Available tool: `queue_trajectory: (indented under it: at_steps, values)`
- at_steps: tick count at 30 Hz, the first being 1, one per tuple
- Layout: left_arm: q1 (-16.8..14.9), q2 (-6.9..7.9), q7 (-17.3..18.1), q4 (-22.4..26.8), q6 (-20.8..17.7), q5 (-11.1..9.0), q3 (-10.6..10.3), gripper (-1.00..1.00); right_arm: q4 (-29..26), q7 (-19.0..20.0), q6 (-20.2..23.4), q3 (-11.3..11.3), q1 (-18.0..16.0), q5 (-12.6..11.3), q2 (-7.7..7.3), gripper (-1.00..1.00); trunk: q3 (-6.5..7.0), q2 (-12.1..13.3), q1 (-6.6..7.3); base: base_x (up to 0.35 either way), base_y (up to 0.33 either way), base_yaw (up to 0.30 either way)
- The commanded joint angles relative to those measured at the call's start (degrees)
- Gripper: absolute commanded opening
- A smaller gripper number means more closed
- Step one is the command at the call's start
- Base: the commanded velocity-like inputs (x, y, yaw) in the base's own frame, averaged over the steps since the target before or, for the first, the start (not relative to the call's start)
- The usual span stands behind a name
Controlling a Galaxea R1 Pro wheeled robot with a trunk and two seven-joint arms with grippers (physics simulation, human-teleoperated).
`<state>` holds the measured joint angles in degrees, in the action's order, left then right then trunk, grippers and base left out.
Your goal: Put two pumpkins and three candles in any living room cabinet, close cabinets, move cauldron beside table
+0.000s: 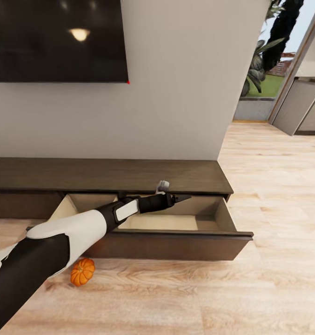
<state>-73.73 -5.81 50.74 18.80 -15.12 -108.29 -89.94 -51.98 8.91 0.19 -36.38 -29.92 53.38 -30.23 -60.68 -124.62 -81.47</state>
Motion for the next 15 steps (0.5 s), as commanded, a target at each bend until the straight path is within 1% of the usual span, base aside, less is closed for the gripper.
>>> queue_trajectory:
  at_steps: [1, 3, 4, 6, 7, 8, 9, 10, 11, 13, 15]
  values:
    - [0.0, 0.0, -0.5, 0.0, 0.0, 0.0, 0.0, 1.0, -1.8, 1.1, 0.1, -0.1, -0.2, -3.2, 1.3, 1.0, 0.18, 0.4, 0.22, 0.0, 0.0, 0.0]
    - [0.0, 0.04, -1.0, -0.2, 0.0, 0.0, 0.0, 1.0, -4.5, 2.3, 0.2, -0.1, -0.6, -10.0, 3.47, 1.0, 0.54, 1.2, 0.66, 0.0, 0.0, 0.0]
    - [0.0, 0.06, -1.2, -0.3, 0.0, 0.0, 0.0, 1.0, -5.5, 2.7, 0.3, 0.3, -0.8, -14.4, 4.47, 1.0, 0.72, 1.6, 0.88, 0.0, 0.0, 0.0]
    - [0.0, 0.05, -1.4, -0.3, 0.0, 0.0, 0.0, 1.0, -6.2, 3.1, 1.3, 1.8, -0.9, -19.6, 5.47, 1.0, 1.08, 2.4, 1.32, 0.0, 0.0, 0.0]
    - [0.0, 0.04, -1.5, -0.3, 0.0, 0.0, 0.0, 1.0, -6.3, 3.1, 1.9, 2.4, -0.9, -20.8, 5.72, 1.0, 1.26, 2.8, 1.54, 0.0, 0.0, 0.0]
    - [0.0, 0.02, -1.8, -0.3, 0.0, 0.0, 0.0, 1.0, -6.6, 3.2, 4.2, 4.3, -1.0, -24.6, 6.39, 1.0, 1.44, 3.2, 1.76, 0.0, 0.0, 0.0]
    - [0.0, -0.03, -2.9, -0.3, 0.0, 0.0, 0.0, 1.0, -6.8, 3.3, 8.0, 7.5, -1.0, -30.0, 6.85, 1.0, 1.62, 3.6, 1.98, 0.0, 0.0, 0.0]
    - [0.0, -0.04, -3.3, -0.2, 0.0, 0.0, 0.0, 1.0, -7.0, 3.3, 8.9, 8.3, -1.0, -31.4, 6.9, 1.0, 1.8, 4.0, 2.2, 0.0, 0.0, 0.0]
    - [0.0, -0.07, -4.4, -0.1, 0.0, 0.0, 0.0, 1.0, -7.7, 3.3, 11.4, 10.8, -1.1, -36.0, 7.04, 1.0, 1.98, 4.4, 2.42, 0.0, 0.0, 0.0]
    - [0.0, -0.27, -8.1, 0.3, 0.0, 0.0, 0.0, 1.0, -9.6, 3.3, 14.7, 13.5, -1.2, -41.5, 7.09, 1.0, 2.34, 5.2, 2.86, 0.0, 0.0, 0.0]
    - [0.0, -0.47, -11.0, 0.4, 0.1, 0.0, 0.1, 1.0, -12.6, 3.3, 19.6, 15.7, -1.3, -46.9, 7.14, 1.0, 2.7, 6.0, 3.3, 0.0, 0.0, 0.0]
